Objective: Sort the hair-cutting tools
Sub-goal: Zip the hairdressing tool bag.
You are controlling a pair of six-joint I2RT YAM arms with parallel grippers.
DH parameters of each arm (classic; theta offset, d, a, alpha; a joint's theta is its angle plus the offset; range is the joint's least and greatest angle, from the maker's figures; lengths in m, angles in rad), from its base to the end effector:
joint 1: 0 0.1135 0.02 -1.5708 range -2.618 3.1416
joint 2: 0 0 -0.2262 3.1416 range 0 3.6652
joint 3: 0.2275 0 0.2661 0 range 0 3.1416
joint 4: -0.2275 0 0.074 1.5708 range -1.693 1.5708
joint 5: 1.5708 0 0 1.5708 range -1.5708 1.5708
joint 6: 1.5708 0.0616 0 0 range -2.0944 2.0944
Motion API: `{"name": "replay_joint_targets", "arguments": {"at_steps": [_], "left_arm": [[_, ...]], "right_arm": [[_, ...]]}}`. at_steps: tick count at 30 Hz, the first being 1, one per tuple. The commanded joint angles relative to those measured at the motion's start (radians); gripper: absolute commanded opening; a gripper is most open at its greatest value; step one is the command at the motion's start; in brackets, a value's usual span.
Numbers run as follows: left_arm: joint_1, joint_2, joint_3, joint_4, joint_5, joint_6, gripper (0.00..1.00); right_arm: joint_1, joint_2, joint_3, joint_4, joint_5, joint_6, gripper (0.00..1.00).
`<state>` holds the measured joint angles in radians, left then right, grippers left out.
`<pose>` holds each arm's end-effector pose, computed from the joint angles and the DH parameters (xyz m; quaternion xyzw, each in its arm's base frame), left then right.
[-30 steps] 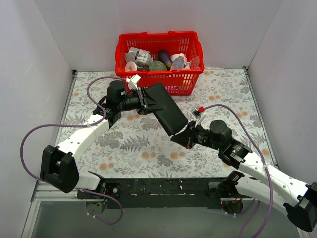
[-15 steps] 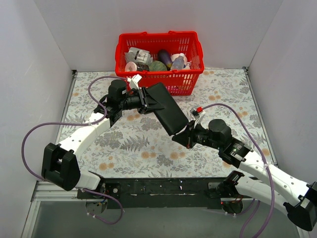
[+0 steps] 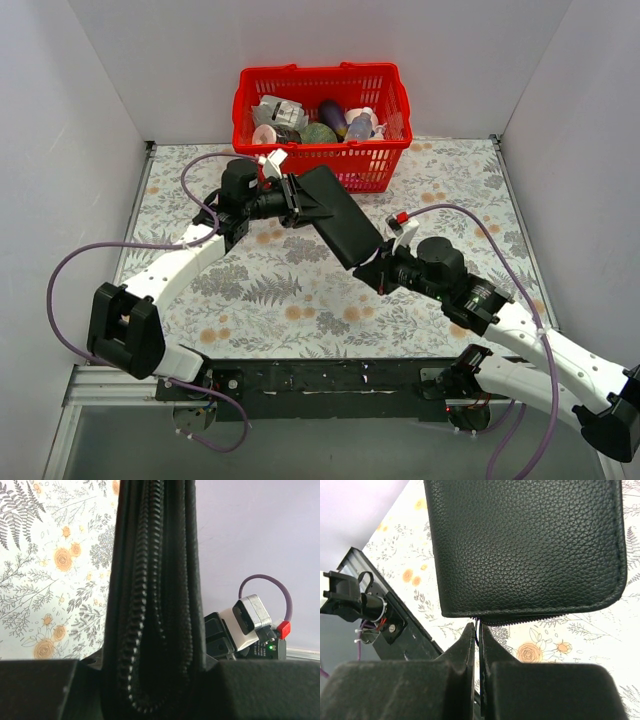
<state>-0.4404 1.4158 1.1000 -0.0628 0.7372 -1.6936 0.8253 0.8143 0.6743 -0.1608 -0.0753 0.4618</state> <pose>0.3092 -0.1915 0.2693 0.2888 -0.7439 0.6026 0.0083 0.1724 0.1936 0.2611 -0.1674 0.7872 0.3799 0.4560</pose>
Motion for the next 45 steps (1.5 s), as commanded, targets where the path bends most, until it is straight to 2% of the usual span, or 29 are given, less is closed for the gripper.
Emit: {"name": "replay_joint_targets", "arguments": {"at_steps": [1, 6, 14, 24, 32, 45], "left_arm": [[0.054, -0.138, 0.003, 0.106, 0.079, -0.037, 0.0], [0.055, -0.201, -0.048, 0.095, 0.122, -0.041, 0.0], [0.055, -0.313, -0.133, 0.069, 0.189, -0.031, 0.0], [0.055, -0.417, -0.158, -0.042, 0.212, 0.018, 0.0], [0.054, -0.48, -0.143, -0.124, 0.188, 0.058, 0.0], [0.055, -0.549, -0.184, -0.196, 0.179, 0.091, 0.0]], "right_arm": [[-0.018, 0.028, -0.018, -0.307, 0.219, -0.055, 0.01], [-0.02, 0.062, -0.01, -0.278, 0.226, -0.069, 0.01], [-0.02, 0.077, 0.018, -0.232, 0.145, -0.109, 0.01], [-0.02, 0.066, 0.053, -0.296, 0.134, -0.221, 0.01], [-0.023, 0.091, 0.08, -0.356, 0.284, -0.258, 0.01], [-0.055, 0.111, 0.182, -0.416, 0.393, -0.324, 0.01]]}}
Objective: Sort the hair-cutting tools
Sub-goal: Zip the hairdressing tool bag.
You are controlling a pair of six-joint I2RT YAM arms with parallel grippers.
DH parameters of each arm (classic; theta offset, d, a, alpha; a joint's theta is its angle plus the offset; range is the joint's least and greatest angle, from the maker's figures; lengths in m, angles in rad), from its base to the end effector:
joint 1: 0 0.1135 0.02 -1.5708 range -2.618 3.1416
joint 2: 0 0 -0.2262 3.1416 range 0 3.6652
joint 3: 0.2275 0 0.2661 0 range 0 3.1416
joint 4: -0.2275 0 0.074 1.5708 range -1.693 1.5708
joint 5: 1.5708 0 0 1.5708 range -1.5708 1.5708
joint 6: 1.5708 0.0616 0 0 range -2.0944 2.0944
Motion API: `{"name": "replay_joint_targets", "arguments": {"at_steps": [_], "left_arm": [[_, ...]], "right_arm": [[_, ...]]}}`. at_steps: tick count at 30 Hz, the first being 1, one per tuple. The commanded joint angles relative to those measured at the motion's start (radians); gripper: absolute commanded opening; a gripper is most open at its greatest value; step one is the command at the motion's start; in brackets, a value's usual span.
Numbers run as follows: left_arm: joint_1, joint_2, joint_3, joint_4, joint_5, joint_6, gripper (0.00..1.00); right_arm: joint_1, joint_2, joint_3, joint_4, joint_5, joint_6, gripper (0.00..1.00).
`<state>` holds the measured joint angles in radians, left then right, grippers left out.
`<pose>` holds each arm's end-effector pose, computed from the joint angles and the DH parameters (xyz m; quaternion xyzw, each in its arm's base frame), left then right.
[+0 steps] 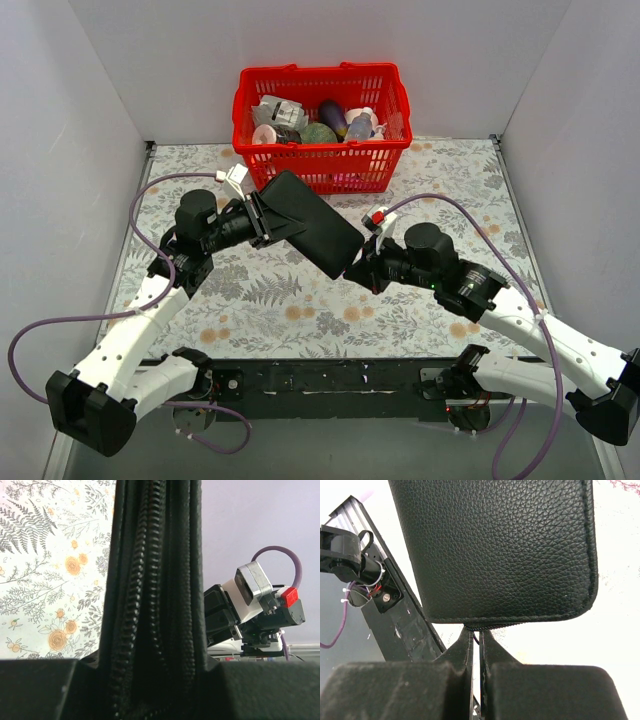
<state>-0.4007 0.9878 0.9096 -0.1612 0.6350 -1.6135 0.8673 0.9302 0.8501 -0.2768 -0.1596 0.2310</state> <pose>0.2423 -0.1423 0.3126 -0.2674 0.7238 -0.6272 0.1060 0.1700 0.2155 0.2868 -0.2993 0.7635 0.3526 0.4508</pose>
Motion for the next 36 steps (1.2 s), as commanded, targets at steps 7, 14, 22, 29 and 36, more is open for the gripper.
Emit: {"name": "replay_joint_targets", "arguments": {"at_steps": [7, 14, 22, 29, 36], "left_arm": [[0.014, -0.101, 0.02, -0.094, 0.25, 0.021, 0.0], [0.014, -0.023, 0.08, -0.037, 0.215, 0.017, 0.0], [0.014, 0.081, 0.124, 0.084, 0.186, -0.014, 0.0], [0.014, 0.161, 0.178, 0.126, 0.137, -0.02, 0.0], [0.016, 0.198, 0.219, 0.143, 0.117, -0.034, 0.0]], "right_arm": [[-0.106, -0.025, 0.006, -0.285, 0.265, -0.07, 0.01], [-0.085, -0.005, -0.121, -0.104, -0.09, 0.039, 0.01], [0.11, 0.137, -0.089, -0.007, -0.124, 0.06, 0.01], [0.219, 0.18, -0.075, 0.01, -0.086, 0.09, 0.01], [0.263, 0.133, -0.117, -0.035, 0.008, 0.143, 0.01]]}}
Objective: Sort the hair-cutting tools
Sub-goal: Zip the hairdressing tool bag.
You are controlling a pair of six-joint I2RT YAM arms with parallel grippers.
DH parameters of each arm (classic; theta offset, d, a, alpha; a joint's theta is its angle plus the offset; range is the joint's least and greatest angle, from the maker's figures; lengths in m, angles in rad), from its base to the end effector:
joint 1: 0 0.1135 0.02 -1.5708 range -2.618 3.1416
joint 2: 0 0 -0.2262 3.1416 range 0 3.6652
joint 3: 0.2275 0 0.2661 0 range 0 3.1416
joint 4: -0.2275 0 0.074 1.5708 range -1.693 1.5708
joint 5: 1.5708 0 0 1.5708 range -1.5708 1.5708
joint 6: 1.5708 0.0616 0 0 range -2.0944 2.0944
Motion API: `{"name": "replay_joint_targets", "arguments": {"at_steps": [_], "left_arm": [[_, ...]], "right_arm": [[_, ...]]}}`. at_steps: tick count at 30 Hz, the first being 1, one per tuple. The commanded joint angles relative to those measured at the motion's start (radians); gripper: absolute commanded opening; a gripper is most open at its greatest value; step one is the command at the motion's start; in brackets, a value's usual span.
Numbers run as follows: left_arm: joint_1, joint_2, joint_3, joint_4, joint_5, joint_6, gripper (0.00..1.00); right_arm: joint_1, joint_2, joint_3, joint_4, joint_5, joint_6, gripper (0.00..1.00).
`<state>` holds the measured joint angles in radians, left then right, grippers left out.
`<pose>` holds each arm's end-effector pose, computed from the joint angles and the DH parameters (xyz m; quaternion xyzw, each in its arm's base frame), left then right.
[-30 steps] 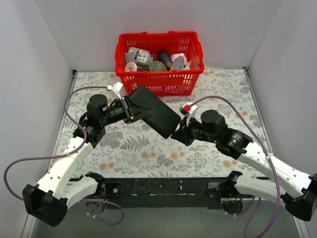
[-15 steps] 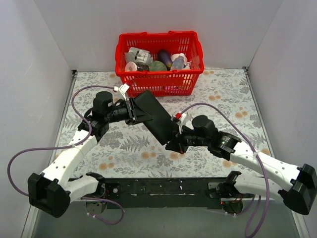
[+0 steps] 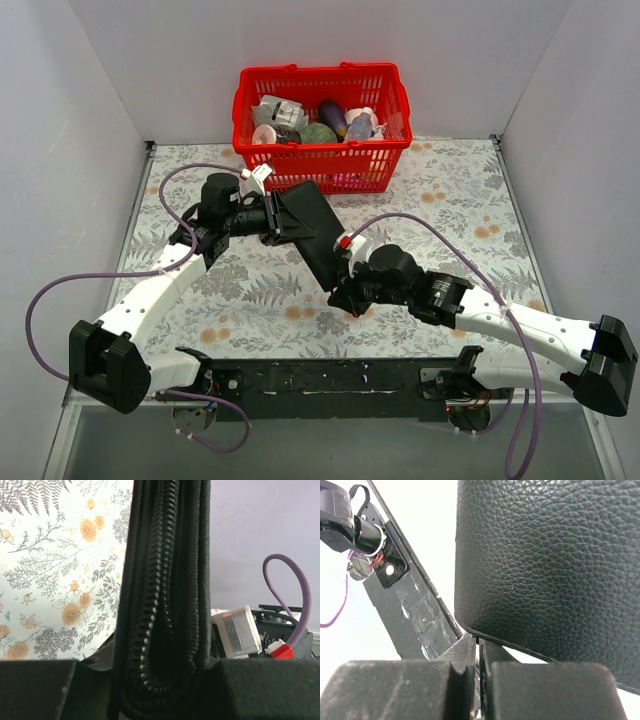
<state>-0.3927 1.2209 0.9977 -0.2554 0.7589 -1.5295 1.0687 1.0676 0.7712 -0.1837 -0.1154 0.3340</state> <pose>0.2738 -0.1593 0.2725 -0.2651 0.7725 -0.5767 0.0167 0.1364 0.2631 0.2309 -0.3344 0.7858 0.3718 0.3638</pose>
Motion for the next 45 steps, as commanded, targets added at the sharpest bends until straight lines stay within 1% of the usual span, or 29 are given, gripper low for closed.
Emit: {"name": "replay_joint_targets", "arguments": {"at_steps": [1, 10, 15, 21, 24, 27, 30, 31, 32, 37, 41, 45], "left_arm": [[0.008, -0.035, 0.14, 0.235, -0.012, -0.118, 0.0], [0.009, -0.021, 0.174, 0.216, -0.036, -0.115, 0.0], [0.021, -0.024, 0.209, 0.179, -0.047, -0.095, 0.0], [0.028, -0.029, 0.228, 0.116, -0.076, -0.073, 0.0], [0.026, -0.037, 0.226, 0.096, -0.104, -0.064, 0.0], [0.026, -0.035, 0.226, 0.094, -0.099, -0.063, 0.0], [0.028, -0.035, 0.237, 0.097, -0.076, -0.064, 0.0], [0.028, -0.035, 0.239, 0.096, -0.072, -0.064, 0.0], [0.026, -0.035, 0.243, 0.096, -0.066, -0.063, 0.0], [0.028, -0.049, 0.233, 0.084, 0.006, -0.067, 0.0], [0.028, -0.07, 0.191, 0.084, 0.065, -0.07, 0.0], [0.026, -0.107, 0.127, 0.079, 0.128, -0.067, 0.0]], "right_arm": [[0.068, -0.008, -0.044, -0.138, -0.017, 0.049, 0.01], [0.102, -0.089, -0.122, -0.223, 0.06, 0.086, 0.01], [0.103, -0.176, -0.138, -0.301, 0.138, 0.1, 0.01], [0.103, -0.257, -0.144, -0.359, 0.18, 0.134, 0.01], [0.102, -0.276, -0.141, -0.382, 0.192, 0.146, 0.01], [0.102, -0.285, -0.142, -0.402, 0.204, 0.149, 0.01], [0.102, -0.291, -0.135, -0.436, 0.261, 0.172, 0.01], [0.102, -0.291, -0.125, -0.448, 0.301, 0.175, 0.01], [0.102, -0.29, -0.116, -0.47, 0.344, 0.219, 0.01], [0.096, -0.233, -0.064, -0.557, 0.541, 0.31, 0.01], [0.071, -0.172, -0.027, -0.525, 0.599, 0.333, 0.01], [0.051, -0.111, 0.002, -0.507, 0.62, 0.306, 0.01]]}}
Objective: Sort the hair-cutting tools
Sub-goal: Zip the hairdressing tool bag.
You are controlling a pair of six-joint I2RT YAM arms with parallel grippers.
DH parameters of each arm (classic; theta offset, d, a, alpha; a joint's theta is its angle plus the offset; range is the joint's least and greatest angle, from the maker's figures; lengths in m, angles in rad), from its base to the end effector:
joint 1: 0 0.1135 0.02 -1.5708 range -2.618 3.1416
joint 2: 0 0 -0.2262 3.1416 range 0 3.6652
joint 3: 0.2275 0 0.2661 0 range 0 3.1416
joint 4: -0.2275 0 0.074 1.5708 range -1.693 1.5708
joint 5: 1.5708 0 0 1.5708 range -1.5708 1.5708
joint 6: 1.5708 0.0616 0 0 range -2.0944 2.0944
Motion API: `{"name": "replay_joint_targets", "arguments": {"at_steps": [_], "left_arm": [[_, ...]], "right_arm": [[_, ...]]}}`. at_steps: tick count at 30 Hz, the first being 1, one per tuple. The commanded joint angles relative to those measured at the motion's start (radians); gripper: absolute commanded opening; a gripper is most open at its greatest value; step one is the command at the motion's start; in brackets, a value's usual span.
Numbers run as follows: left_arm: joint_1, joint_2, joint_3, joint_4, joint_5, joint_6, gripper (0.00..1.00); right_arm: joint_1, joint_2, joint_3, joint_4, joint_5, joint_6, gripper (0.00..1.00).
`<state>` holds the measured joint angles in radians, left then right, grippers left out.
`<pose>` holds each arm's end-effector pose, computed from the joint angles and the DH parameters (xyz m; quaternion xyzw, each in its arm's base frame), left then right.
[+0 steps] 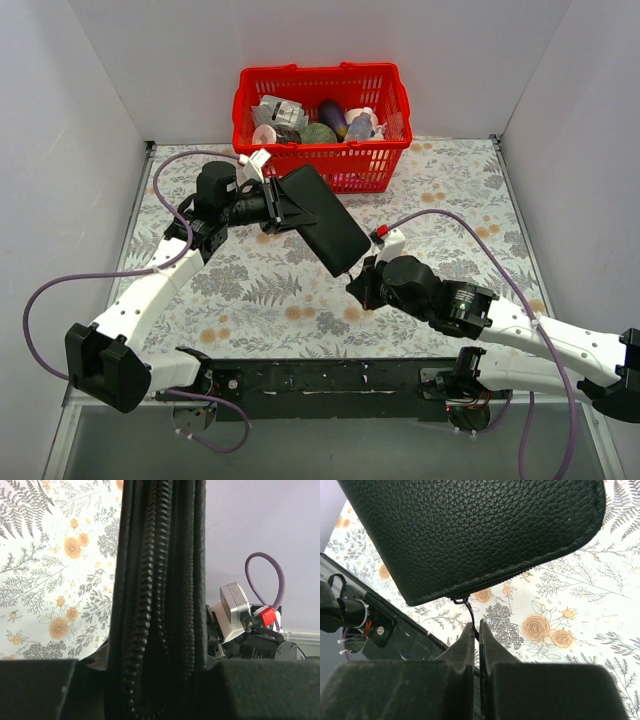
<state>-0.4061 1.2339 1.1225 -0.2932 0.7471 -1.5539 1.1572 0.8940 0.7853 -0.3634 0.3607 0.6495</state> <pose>0.2766 -0.1645 0.3109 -0.2532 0.7618 -0.5954 0.0326 0.1243 0.2291 0.2615 -0.1200 0.8357 0.3087 0.4381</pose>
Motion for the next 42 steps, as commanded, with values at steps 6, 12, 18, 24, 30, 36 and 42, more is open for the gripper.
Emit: {"name": "replay_joint_targets", "arguments": {"at_steps": [6, 12, 18, 24, 30, 36, 42], "left_arm": [[0.041, -0.168, -0.084, 0.071, 0.201, 0.024, 0.0], [0.039, -0.198, -0.165, 0.057, 0.222, 0.064, 0.0], [0.039, -0.229, -0.174, 0.028, 0.256, 0.09, 0.0], [0.039, -0.257, -0.21, 0.006, 0.337, 0.144, 0.0], [0.038, -0.257, -0.296, 0.005, 0.446, 0.195, 0.0], [0.038, -0.238, -0.34, -0.018, 0.485, 0.219, 0.0], [-0.008, -0.234, -0.359, -0.017, 0.505, 0.235, 0.0]], "right_arm": [[-0.037, 0.086, 0.037, -0.258, 0.113, -0.141, 0.01], [-0.039, 0.118, 0.137, -0.266, 0.135, -0.257, 0.01], [-0.051, 0.163, 0.186, -0.282, 0.178, -0.294, 0.01], [-0.063, 0.135, 0.172, -0.258, 0.185, -0.376, 0.01], [-0.065, 0.125, 0.218, -0.258, 0.11, -0.539, 0.01], [-0.065, 0.097, 0.226, -0.237, 0.041, -0.694, 0.01], [-0.065, 0.108, 0.204, -0.2, -0.071, -0.85, 0.01]]}}
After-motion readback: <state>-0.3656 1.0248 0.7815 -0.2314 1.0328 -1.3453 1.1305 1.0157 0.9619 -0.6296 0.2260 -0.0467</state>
